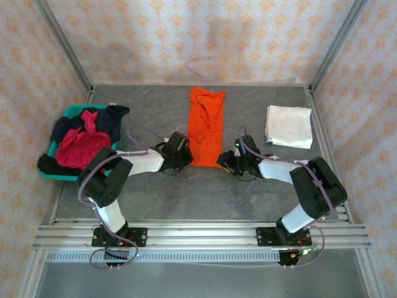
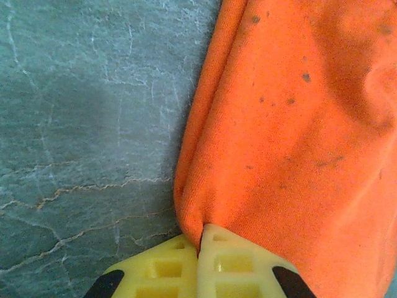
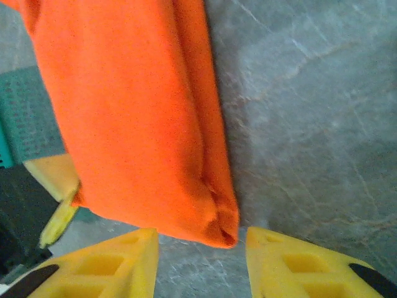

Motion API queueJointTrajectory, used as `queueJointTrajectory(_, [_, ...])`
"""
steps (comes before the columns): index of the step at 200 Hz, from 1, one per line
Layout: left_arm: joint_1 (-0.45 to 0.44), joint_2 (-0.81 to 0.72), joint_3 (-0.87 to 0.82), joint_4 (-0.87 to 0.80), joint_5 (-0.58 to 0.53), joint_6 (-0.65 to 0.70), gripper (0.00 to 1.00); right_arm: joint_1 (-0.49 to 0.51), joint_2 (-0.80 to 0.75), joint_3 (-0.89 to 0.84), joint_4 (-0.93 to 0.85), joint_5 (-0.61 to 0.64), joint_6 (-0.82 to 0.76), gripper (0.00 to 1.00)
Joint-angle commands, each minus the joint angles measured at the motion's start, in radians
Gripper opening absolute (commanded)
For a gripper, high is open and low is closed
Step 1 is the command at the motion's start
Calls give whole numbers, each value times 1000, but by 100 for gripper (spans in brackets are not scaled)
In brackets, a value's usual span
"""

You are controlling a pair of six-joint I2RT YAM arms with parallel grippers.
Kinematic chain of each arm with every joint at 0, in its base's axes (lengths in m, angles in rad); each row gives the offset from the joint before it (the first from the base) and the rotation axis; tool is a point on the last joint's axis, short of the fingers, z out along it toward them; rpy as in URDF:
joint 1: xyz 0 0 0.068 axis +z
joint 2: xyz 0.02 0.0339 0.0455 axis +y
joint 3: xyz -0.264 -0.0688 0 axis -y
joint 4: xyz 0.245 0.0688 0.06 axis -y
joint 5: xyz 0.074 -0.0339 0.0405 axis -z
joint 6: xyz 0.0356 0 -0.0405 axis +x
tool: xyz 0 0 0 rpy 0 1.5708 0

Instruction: Fold and stack the t-shirts

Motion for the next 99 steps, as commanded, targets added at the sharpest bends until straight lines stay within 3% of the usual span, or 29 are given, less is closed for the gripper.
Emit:
queueJointTrajectory(1, [-13,-19,-11,-51,-33,-1,0,7,30,-1,50,-19,12,38])
queueJointTrajectory(61, [-14,-16,-10,-52,-34,-3,0,8,86,45,54,-35,-2,21])
queueJointTrajectory(99, [-14,-19,-9,-60,-36,3,0,8,76,40,64,-34,7,0])
